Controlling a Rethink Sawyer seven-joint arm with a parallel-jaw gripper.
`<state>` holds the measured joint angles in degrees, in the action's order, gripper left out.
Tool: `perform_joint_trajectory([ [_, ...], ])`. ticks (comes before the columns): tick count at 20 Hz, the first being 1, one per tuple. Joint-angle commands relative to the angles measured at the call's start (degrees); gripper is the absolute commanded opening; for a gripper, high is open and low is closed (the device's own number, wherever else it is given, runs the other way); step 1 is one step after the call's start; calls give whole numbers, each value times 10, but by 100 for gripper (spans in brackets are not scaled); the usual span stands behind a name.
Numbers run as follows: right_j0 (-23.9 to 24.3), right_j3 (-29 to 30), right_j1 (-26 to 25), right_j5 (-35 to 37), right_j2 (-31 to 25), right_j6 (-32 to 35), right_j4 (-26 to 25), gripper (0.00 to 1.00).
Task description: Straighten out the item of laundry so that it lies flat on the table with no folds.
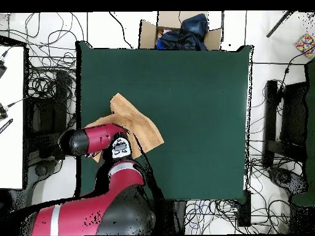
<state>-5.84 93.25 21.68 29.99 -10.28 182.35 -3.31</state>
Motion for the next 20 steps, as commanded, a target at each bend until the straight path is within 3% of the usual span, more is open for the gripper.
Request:
perform_joint_trajectory([
  [1, -23, 51, 5, -14, -46, 54, 51, 0],
  [4, -32, 52, 4, -20, -40, 54, 59, 0],
  [7, -57, 28, 17, 4, 12, 47, 35, 0],
  [15, -49, 16, 135, 175, 99, -43, -47, 0],
  [20, -36, 0, 158, 206, 108, -68, -95, 0],
])
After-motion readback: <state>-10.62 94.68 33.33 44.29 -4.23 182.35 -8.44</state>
